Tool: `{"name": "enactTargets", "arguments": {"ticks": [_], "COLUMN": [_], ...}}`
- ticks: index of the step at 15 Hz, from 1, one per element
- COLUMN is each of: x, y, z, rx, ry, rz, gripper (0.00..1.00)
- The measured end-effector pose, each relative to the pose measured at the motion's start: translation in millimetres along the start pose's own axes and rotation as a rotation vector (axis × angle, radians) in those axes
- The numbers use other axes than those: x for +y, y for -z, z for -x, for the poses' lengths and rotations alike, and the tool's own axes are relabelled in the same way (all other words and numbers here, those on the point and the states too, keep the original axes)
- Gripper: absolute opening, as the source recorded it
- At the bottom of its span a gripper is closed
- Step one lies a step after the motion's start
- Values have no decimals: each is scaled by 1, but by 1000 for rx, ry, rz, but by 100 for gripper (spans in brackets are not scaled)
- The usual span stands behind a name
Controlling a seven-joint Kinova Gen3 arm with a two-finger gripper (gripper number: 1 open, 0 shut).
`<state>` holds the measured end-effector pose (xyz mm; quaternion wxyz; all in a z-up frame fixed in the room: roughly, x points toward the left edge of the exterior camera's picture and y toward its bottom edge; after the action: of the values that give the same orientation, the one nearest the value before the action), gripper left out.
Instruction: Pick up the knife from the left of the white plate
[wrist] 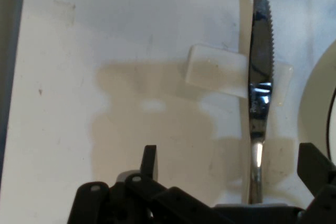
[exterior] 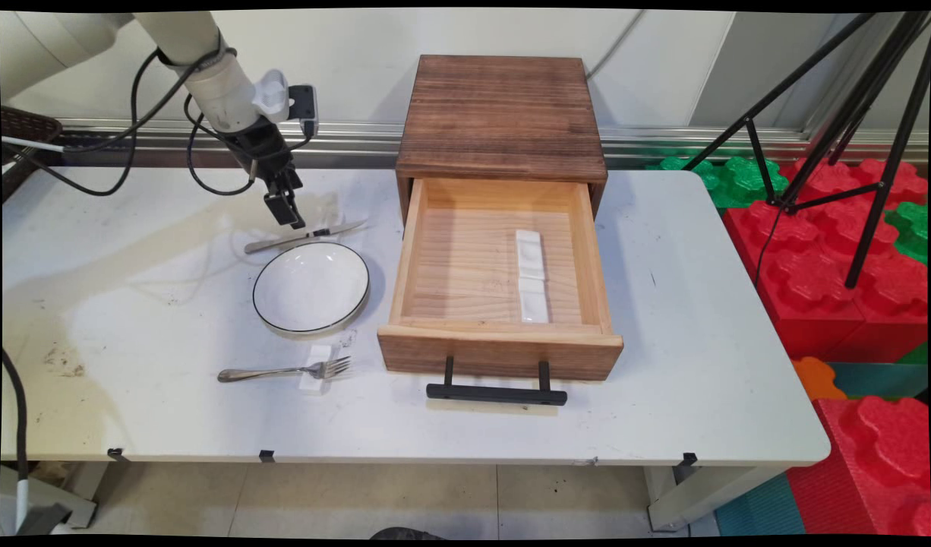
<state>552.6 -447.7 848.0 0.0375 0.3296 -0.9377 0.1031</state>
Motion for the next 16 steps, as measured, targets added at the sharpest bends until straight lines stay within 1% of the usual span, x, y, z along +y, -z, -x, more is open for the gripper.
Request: {"name": "enactTargets", "arguments": {"ticks": [6,16], "x": [-11,-20], "y": [-16,-39], "z": [3,4], "rx": [-20,-23], "ry": [3,8], "rz": [32,89], "gripper": [100,100]}}
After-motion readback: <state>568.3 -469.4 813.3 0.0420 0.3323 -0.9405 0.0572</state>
